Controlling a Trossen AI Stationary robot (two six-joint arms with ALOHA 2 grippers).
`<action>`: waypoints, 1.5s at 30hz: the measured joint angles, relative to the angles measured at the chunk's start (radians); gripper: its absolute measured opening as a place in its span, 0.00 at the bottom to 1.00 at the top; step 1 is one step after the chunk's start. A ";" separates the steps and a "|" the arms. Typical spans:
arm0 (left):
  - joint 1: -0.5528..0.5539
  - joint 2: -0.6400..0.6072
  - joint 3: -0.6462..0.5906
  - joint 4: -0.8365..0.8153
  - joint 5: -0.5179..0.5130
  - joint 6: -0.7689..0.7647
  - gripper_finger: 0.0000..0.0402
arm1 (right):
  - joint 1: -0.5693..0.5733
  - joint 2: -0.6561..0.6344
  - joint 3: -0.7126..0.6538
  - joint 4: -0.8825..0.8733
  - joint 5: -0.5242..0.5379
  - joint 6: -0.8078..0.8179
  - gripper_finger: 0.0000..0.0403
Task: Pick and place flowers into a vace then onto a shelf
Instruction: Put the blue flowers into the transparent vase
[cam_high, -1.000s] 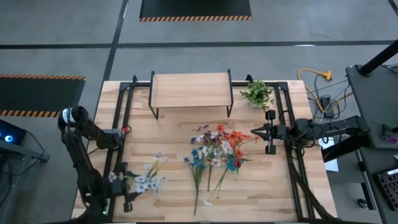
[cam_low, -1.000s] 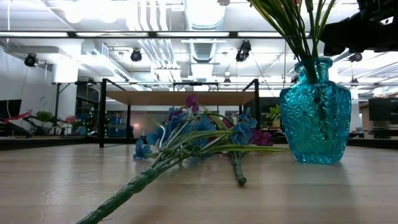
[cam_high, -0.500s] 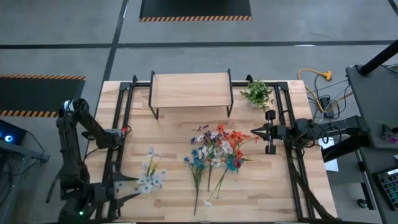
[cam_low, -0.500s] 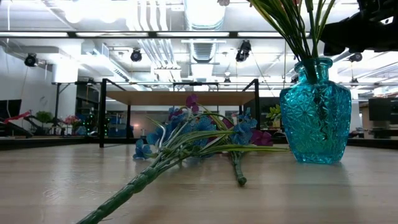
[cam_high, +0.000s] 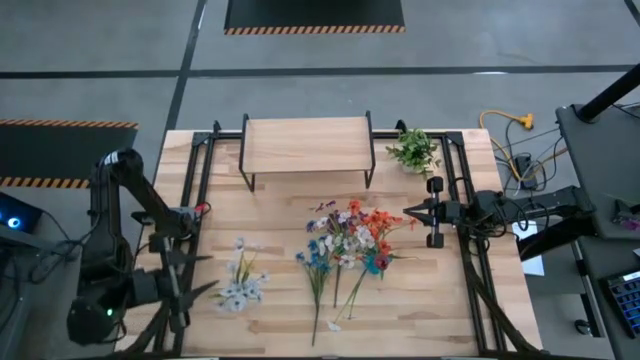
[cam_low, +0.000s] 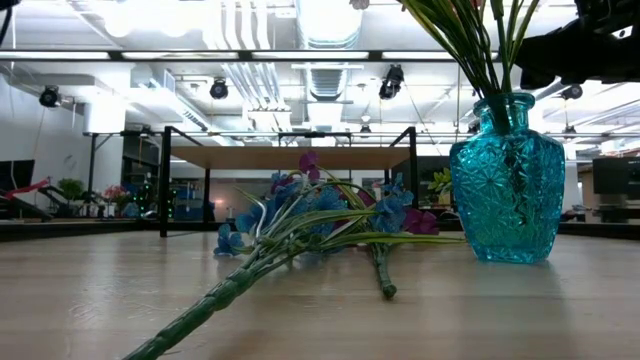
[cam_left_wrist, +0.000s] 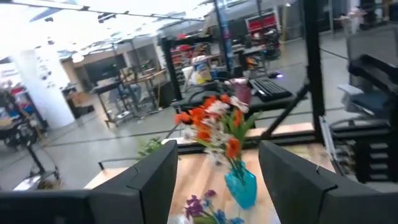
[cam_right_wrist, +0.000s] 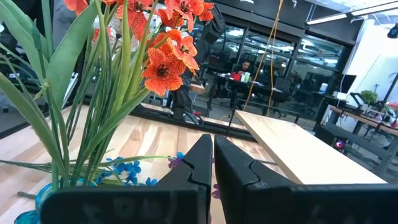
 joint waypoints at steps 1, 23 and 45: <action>0.013 -0.011 0.001 -0.001 0.000 0.001 0.52 | 0.000 0.000 0.000 0.000 0.000 0.000 0.02; 0.808 -0.237 -0.015 0.016 0.606 0.224 0.52 | 0.000 0.000 0.000 0.005 0.000 -0.001 0.02; 1.423 0.033 -0.005 0.067 1.131 0.108 0.52 | 0.000 0.000 0.000 0.020 0.000 -0.007 0.02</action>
